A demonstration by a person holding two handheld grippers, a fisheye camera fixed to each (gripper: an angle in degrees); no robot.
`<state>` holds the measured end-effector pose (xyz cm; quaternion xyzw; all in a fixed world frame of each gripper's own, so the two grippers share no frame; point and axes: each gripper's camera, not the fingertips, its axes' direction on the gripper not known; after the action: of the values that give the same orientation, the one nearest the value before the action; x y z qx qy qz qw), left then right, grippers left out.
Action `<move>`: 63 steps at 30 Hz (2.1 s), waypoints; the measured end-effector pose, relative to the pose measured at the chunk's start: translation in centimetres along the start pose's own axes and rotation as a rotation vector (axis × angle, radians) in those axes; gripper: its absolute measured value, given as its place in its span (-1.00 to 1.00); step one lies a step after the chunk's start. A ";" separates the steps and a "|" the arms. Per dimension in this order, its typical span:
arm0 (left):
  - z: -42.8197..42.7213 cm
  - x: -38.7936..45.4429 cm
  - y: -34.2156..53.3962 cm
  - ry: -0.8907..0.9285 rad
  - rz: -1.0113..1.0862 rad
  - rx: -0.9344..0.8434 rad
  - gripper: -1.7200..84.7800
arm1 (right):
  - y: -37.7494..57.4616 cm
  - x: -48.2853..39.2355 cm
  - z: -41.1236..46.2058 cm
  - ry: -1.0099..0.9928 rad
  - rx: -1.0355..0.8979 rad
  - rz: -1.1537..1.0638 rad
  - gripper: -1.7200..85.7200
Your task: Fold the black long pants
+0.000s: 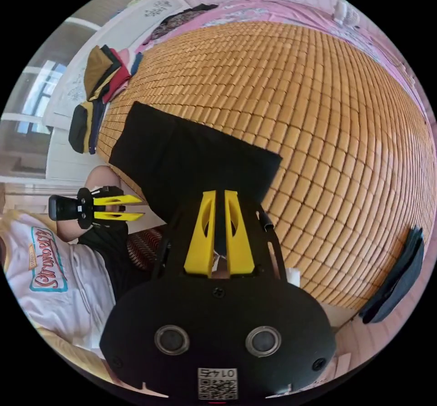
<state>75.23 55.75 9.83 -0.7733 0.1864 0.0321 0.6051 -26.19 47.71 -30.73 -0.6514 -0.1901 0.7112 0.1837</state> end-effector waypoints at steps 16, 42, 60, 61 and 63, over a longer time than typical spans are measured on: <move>8.7 5.7 -6.3 -0.005 0.162 -0.139 -0.77 | 9.6 6.2 -2.4 -0.437 0.136 0.021 -0.90; -2.2 2.1 -3.7 0.110 0.057 0.228 -0.93 | 21.0 9.7 -10.4 -0.374 0.636 0.247 -0.93; -15.7 -20.8 13.8 -0.278 -0.719 0.072 -0.78 | 11.8 -6.0 -0.1 -0.216 0.484 -0.032 -0.78; -15.2 -21.7 13.9 -0.263 -0.723 0.108 -0.76 | 13.4 -5.1 0.4 -0.172 0.484 0.028 -0.74; -13.9 -23.2 13.5 -0.242 -0.712 0.131 -0.72 | 15.8 -3.8 1.0 -0.136 0.501 0.111 -0.69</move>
<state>46.86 45.71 7.42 -0.7400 -0.1651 -0.1008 0.6441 -27.12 32.14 -35.42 -0.5459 0.0160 0.7872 0.2865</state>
